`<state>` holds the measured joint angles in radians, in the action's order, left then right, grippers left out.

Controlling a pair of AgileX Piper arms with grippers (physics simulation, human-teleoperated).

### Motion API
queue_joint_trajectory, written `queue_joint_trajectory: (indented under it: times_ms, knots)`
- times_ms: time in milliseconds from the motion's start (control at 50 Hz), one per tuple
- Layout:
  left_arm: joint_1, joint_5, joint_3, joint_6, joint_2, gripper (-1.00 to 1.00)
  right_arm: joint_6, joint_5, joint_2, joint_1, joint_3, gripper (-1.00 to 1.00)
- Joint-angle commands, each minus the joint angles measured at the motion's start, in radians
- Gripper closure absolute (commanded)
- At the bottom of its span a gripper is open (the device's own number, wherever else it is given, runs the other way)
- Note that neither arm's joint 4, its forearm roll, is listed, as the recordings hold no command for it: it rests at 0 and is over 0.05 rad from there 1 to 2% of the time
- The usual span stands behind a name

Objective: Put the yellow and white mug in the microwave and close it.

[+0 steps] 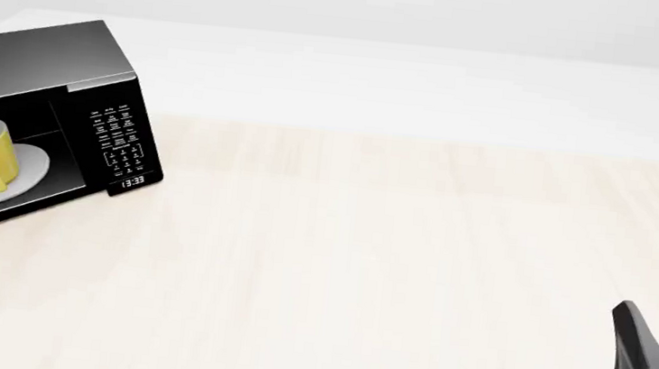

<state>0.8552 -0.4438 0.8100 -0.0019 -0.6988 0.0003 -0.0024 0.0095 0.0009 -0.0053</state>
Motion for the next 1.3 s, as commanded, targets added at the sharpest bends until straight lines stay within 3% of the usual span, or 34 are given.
queue_joint_trajectory:
  times_ms: [20, 300, 600, 980, 1300]
  knots:
    - [0.104, 0.036, -0.008, -0.022, -0.060, -1.00, 0.000, 0.000, -0.002, 0.000, 0.001, -1.00]
    - [0.213, 0.070, -0.004, -0.031, -0.162, -1.00, 0.000, 0.000, -0.002, 0.000, 0.001, -1.00]
    - [0.301, 0.115, -0.020, 0.009, -0.260, -1.00, 0.000, 0.000, -0.002, 0.000, 0.001, -1.00]
    - [0.355, 0.150, -0.031, 0.038, -0.370, -1.00, 0.000, 0.000, -0.002, 0.000, 0.001, -1.00]
    - [0.389, 0.234, -0.093, 0.113, -0.442, -1.00, 0.000, 0.001, -0.002, 0.000, 0.001, -1.00]
